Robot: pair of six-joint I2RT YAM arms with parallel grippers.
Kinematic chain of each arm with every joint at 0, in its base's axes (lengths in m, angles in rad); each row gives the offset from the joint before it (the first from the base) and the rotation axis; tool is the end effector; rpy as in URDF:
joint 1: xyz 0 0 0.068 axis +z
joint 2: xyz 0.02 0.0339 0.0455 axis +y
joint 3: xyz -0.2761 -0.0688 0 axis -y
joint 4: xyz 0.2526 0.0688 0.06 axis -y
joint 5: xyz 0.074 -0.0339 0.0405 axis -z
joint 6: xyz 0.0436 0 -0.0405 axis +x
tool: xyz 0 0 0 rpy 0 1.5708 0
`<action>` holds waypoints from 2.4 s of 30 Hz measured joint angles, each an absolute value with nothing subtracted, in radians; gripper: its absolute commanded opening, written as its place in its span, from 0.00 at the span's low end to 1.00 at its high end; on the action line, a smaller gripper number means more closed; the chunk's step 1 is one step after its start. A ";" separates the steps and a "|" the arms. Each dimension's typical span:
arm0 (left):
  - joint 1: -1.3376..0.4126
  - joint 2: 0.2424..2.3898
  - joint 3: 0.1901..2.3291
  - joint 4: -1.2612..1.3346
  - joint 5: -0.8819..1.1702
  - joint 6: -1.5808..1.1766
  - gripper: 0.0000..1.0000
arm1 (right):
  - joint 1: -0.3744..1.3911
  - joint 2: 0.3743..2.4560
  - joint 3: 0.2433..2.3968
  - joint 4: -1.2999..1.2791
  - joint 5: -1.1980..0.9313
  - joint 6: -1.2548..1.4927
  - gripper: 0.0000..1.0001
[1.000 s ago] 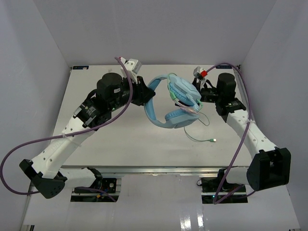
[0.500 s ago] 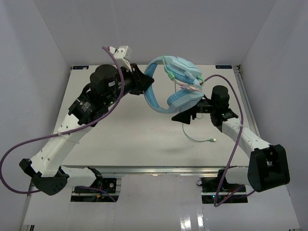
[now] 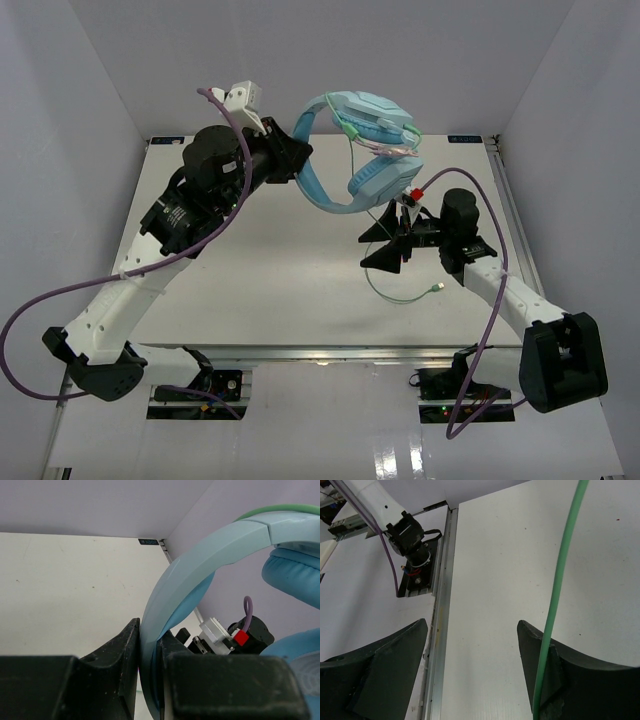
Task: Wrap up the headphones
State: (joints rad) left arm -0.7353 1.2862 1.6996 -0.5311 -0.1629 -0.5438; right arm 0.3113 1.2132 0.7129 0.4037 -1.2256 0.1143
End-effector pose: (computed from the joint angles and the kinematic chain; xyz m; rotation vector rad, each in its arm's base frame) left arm 0.2020 -0.1731 0.5212 0.0409 1.7546 -0.8138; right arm 0.2370 0.1193 0.2951 -1.0997 1.3979 1.3178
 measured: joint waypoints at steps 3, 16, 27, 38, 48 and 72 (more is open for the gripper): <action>-0.735 1.288 1.720 -0.530 -0.183 -0.544 0.00 | 0.316 1.200 0.709 0.344 -1.235 0.058 0.74; -0.735 1.270 1.719 -0.496 -0.328 -0.541 0.00 | 0.349 1.080 0.717 -0.202 -1.173 -0.539 0.72; -0.735 1.227 1.672 -0.456 -0.385 -0.533 0.00 | 0.349 1.026 0.724 -0.311 -1.024 -0.662 0.52; -0.735 1.167 1.584 -0.393 -0.438 -0.521 0.00 | 0.349 0.990 0.724 -0.360 -1.004 -0.694 0.63; -0.735 1.112 1.530 -0.362 -0.385 -0.520 0.00 | 0.349 1.016 0.778 -0.471 -1.134 -0.805 0.69; -0.735 0.971 1.365 -0.282 -0.276 -0.482 0.00 | 0.358 1.105 0.886 -0.713 -1.291 -1.060 0.34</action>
State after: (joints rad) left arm -0.7353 0.9714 1.3655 -0.2815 -0.2756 -0.4824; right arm 0.3578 1.1046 0.8857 -0.7126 -1.2905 -1.0599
